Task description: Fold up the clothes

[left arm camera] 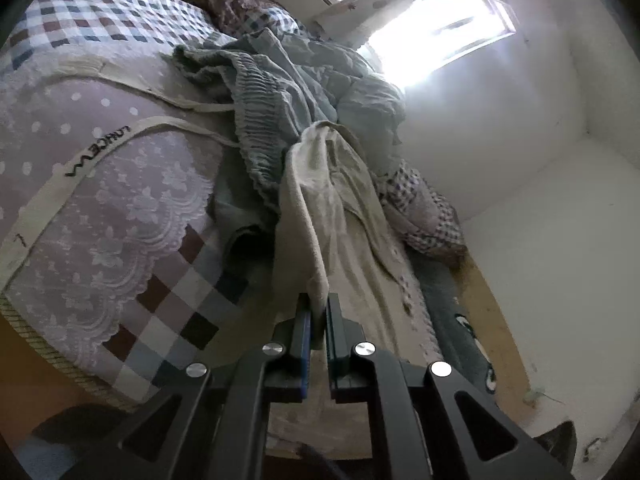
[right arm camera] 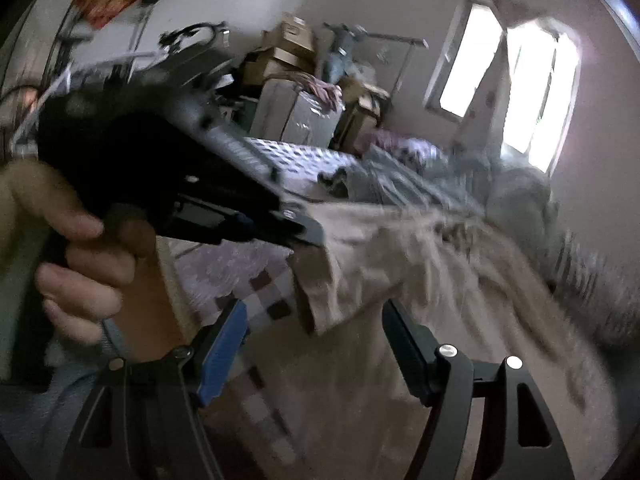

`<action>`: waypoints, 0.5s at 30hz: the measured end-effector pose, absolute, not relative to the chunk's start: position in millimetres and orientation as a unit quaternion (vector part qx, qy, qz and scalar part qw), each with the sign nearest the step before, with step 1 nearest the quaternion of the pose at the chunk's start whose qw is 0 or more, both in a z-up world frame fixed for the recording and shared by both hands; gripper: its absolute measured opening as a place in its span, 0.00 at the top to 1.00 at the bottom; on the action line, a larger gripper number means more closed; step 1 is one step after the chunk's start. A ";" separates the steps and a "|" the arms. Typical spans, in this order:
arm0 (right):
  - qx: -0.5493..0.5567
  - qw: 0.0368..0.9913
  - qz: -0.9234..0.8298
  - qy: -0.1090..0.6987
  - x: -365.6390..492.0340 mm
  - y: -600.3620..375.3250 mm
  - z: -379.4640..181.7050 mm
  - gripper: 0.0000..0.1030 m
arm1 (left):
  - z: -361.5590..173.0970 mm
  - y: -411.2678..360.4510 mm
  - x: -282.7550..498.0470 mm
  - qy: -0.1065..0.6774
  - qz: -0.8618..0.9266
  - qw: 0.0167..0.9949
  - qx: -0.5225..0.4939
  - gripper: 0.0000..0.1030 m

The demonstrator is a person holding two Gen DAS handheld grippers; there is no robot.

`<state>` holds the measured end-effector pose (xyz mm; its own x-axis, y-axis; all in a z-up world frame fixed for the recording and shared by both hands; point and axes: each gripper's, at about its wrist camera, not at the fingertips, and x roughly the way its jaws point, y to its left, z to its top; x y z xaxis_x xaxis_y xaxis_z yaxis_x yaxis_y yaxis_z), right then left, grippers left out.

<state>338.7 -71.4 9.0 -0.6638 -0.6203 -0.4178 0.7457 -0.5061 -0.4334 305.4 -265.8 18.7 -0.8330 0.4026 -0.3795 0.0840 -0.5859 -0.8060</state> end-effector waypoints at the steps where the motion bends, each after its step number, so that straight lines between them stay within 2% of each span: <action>1: 0.088 0.391 -0.862 0.312 340.6 -78.3 6.3 0.28 | 19.6 -265.2 305.9 -0.445 0.847 0.101 -0.273 0.95; 10: -0.007 0.330 -0.864 0.381 335.5 -116.6 -11.5 0.31 | 28.0 -261.1 307.2 -0.441 0.847 0.133 -0.264 0.95; 13: -0.004 0.314 -0.869 0.383 327.5 -120.2 -13.4 0.55 | 30.6 -261.6 309.2 -0.443 0.848 0.141 -0.255 0.95; 15: 0.007 0.309 -0.872 0.380 320.6 -121.9 -14.7 0.75 | 31.2 -261.9 308.3 -0.449 0.846 0.146 -0.249 0.94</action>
